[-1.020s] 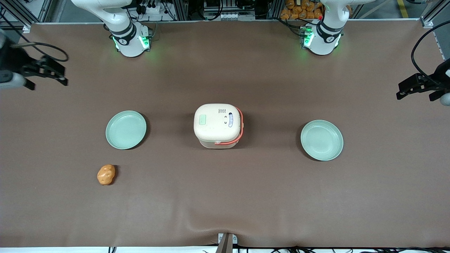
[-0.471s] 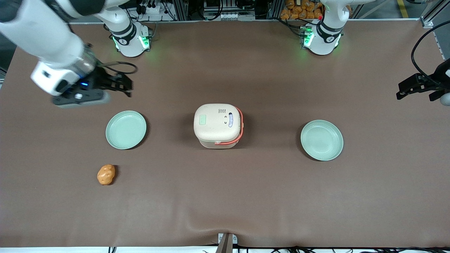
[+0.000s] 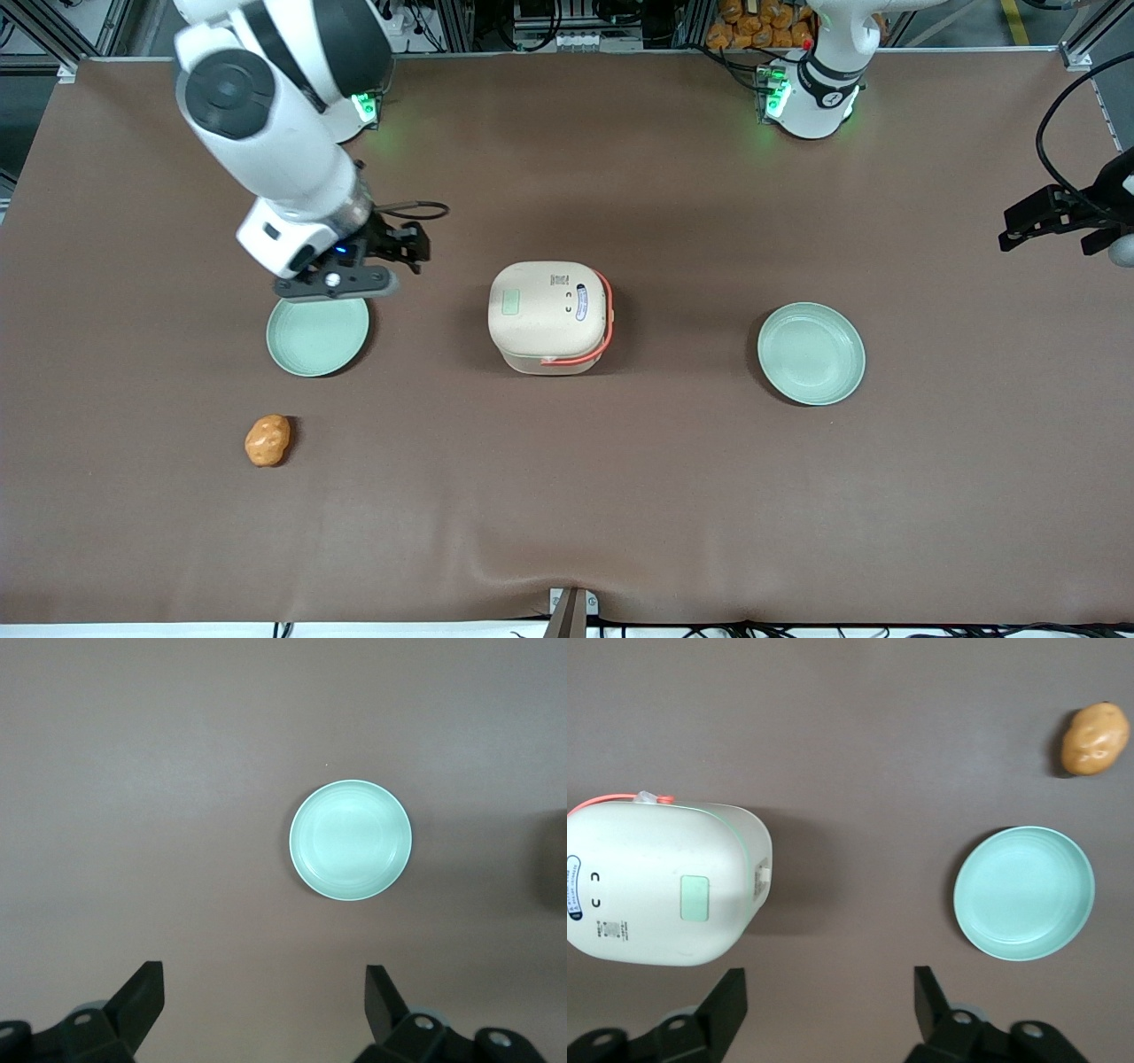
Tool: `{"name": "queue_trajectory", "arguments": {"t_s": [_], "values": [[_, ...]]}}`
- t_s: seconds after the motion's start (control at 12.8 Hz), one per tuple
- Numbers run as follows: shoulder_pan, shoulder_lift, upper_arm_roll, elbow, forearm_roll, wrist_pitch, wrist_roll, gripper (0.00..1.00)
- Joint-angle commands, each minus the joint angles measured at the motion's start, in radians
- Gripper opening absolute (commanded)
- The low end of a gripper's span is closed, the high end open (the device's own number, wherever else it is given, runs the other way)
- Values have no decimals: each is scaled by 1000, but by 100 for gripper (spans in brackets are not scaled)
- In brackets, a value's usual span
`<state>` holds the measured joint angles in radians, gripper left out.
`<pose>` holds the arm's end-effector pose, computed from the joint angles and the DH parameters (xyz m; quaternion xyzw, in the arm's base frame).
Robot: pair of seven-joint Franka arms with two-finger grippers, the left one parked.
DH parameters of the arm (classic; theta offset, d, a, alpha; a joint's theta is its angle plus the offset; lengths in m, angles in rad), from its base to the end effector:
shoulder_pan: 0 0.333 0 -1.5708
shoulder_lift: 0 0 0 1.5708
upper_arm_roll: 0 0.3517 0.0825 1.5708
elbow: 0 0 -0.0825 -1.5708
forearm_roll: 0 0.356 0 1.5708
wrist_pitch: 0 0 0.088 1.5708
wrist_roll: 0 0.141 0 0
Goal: Press rice cooker button with right arm
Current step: 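Move the right gripper over the rice cooker toward its green button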
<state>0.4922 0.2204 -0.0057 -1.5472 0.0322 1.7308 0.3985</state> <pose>0.5331 0.2869 0.5254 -0.9989 -0.0412 0.0231 0.0059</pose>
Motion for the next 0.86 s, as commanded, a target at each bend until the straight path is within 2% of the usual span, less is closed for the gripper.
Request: {"name": "queue_trajectory", "arguments": {"t_s": [0.0,0.16,0.63,0.78], "values": [[20,28,-10,7,14,19,19,69],[23,56,-10,7,26,47,19,64],[86,112,-11,7,23,113,179,50],[103,119,-11,7,17,116,206,32]]}}
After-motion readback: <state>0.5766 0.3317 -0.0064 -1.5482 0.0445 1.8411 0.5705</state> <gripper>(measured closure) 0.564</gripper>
